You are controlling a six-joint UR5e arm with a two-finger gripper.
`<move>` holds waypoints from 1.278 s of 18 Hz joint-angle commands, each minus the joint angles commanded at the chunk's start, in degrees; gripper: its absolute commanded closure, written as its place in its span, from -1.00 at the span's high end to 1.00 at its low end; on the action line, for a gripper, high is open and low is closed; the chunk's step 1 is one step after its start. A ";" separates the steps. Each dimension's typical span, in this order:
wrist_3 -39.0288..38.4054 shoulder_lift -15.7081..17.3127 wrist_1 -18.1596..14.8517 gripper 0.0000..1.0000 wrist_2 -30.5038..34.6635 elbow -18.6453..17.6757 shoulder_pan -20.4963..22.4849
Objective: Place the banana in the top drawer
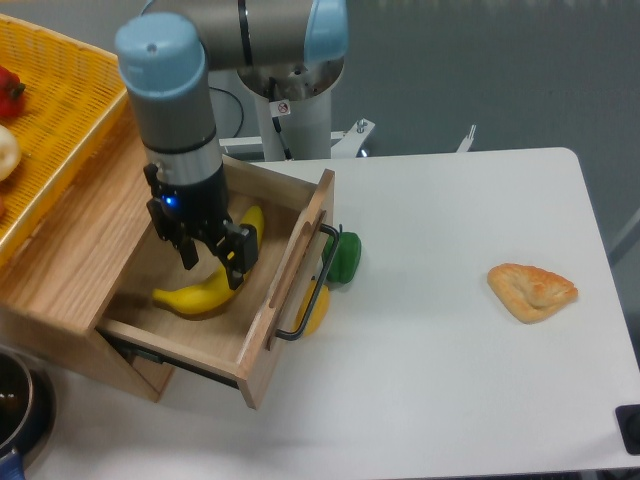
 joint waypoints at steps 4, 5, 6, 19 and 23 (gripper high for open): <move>0.17 0.97 0.09 0.52 -2.46 0.53 2.55; 0.52 0.97 0.09 0.52 -2.90 0.61 3.08; 0.88 1.06 0.09 0.52 -3.17 0.53 3.78; 5.61 -0.69 1.93 1.00 -8.97 2.02 15.91; 12.02 -3.85 2.11 1.00 -8.97 2.02 20.48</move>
